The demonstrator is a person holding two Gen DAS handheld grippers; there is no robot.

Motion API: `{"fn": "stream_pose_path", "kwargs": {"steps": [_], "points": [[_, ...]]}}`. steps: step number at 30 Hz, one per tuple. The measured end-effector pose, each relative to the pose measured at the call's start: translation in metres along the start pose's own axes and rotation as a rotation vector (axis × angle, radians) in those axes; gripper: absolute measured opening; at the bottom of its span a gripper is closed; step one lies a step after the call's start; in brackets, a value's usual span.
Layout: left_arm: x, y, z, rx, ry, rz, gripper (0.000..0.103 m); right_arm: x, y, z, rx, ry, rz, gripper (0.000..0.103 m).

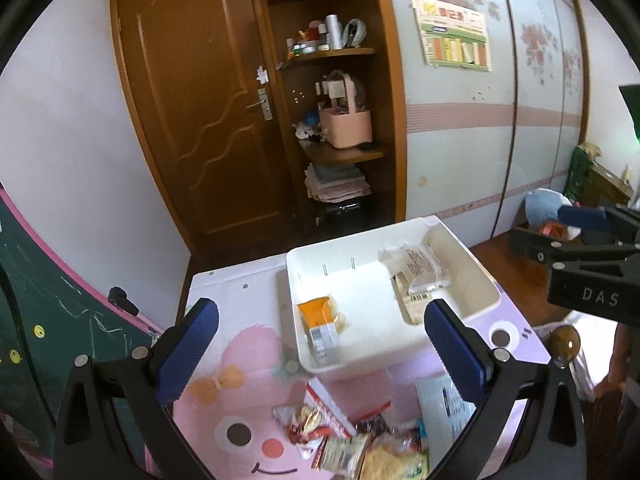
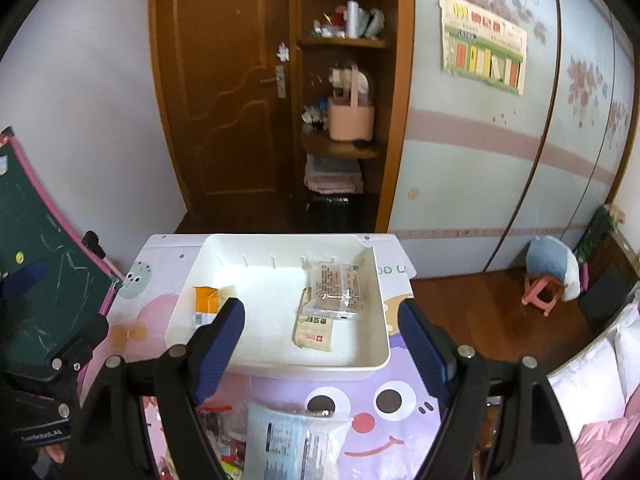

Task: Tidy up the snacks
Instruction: 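Move both grippers back over the snacks on the table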

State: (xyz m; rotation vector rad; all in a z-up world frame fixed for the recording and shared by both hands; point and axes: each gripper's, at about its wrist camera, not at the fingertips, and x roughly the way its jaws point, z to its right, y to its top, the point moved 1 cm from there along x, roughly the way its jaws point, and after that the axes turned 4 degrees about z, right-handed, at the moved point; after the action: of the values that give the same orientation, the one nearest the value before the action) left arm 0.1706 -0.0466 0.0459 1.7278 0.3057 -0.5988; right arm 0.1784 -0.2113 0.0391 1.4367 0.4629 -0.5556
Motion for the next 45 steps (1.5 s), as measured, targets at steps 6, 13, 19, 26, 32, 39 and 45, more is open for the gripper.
{"fn": "stream_pose_path", "kwargs": {"steps": [6, 13, 19, 26, 32, 39, 45], "points": [[-0.037, -0.025, 0.004, 0.029, 0.001, 0.03, 0.102, -0.038, -0.025, -0.006, -0.057, -0.003, 0.104, 0.079], [-0.06, -0.059, 0.005, 0.025, -0.023, -0.018, 0.102, -0.054, -0.063, -0.004, -0.048, 0.065, 0.022, 0.08], [-0.067, -0.095, 0.004, 0.03, -0.041, -0.066, 0.102, -0.06, -0.098, -0.001, 0.004, 0.122, -0.024, 0.08], [-0.048, -0.143, -0.001, -0.049, -0.123, -0.182, 0.102, -0.049, -0.138, -0.01, 0.021, 0.147, -0.069, 0.08], [-0.018, -0.2, -0.001, -0.083, -0.136, -0.3, 0.102, -0.016, -0.168, -0.009, 0.027, 0.136, -0.146, 0.08], [0.026, -0.257, -0.003, -0.143, -0.146, -0.448, 0.102, 0.033, -0.198, 0.004, 0.09, 0.169, -0.243, 0.08], [0.051, -0.277, 0.0, -0.156, -0.138, -0.5, 0.102, 0.069, -0.209, 0.013, 0.11, 0.172, -0.28, 0.08]]}}
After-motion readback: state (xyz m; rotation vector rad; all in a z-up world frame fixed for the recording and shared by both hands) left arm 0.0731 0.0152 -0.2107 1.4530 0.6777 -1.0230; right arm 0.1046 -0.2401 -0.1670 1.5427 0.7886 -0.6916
